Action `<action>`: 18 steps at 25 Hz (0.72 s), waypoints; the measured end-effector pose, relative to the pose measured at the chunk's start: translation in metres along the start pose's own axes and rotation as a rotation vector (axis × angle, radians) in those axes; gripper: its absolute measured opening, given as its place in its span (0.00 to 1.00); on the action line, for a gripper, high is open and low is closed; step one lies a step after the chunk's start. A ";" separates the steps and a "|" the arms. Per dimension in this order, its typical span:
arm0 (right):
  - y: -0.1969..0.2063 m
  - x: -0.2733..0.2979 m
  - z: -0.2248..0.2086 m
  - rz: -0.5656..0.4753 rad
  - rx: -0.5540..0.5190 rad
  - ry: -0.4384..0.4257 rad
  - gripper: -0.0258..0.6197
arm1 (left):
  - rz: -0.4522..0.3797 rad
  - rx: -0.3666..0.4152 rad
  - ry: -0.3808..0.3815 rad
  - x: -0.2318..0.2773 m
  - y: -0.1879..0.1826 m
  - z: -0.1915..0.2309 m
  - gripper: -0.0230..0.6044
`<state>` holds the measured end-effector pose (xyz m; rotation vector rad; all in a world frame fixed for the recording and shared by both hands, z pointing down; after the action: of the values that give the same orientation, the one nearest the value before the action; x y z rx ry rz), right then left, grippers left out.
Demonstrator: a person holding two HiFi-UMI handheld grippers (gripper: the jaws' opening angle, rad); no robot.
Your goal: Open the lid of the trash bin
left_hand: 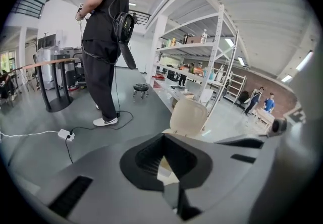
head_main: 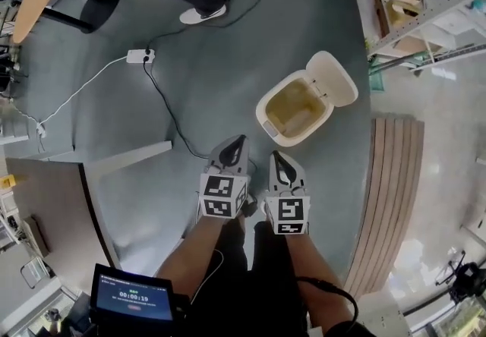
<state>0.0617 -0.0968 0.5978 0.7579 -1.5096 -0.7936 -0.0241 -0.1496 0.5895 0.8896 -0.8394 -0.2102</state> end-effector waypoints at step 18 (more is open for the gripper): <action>-0.141 -0.100 0.014 -0.136 -0.123 -0.115 0.05 | -0.148 0.081 -0.220 -0.139 -0.124 -0.038 0.03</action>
<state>0.0578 -0.0915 0.4246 0.7388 -1.5070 -1.0380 -0.0687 -0.1376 0.4052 1.0183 -0.9920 -0.4117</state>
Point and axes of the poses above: the fingertips, and each gripper's own axes: x forward along the fingers, z to its left, y out of its underside, the point moved 3 cm from there along -x, backward along the fingers, and after that the axes turned 13 degrees about y, right-handed, at the moved point
